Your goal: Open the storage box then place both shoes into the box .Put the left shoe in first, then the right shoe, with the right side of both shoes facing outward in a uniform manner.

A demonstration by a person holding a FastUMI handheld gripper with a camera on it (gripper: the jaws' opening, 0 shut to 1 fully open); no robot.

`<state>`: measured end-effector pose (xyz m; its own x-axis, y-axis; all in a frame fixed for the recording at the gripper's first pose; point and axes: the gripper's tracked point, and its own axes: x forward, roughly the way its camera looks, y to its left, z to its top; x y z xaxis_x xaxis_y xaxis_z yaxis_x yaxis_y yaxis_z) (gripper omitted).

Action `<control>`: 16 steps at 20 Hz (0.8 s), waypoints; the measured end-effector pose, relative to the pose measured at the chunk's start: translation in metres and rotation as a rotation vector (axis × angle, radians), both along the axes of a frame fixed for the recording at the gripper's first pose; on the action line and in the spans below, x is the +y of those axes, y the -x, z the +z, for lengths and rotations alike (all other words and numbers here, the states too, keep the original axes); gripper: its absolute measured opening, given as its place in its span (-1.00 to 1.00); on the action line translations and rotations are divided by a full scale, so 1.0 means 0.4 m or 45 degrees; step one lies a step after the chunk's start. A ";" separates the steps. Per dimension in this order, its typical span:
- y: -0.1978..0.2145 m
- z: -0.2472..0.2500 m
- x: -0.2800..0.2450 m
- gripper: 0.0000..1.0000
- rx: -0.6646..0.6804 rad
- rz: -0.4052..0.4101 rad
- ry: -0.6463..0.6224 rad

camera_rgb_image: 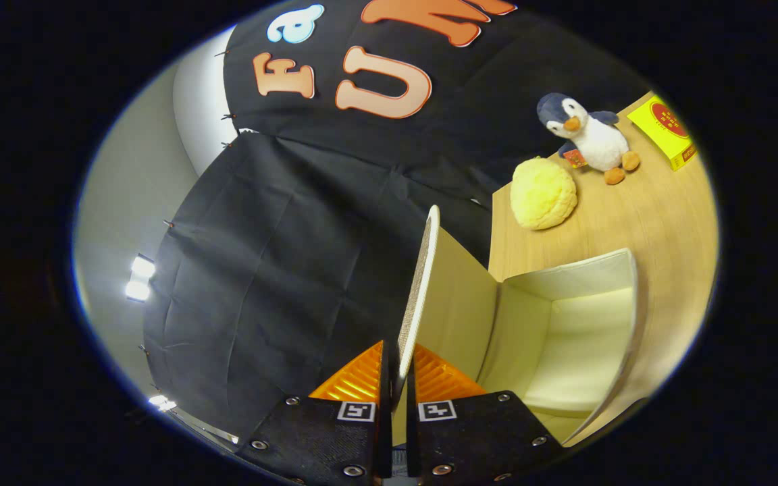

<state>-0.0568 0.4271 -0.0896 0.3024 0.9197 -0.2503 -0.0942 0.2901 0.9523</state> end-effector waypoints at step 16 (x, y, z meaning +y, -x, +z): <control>0.046 -0.103 0.361 0.05 -0.084 0.140 0.235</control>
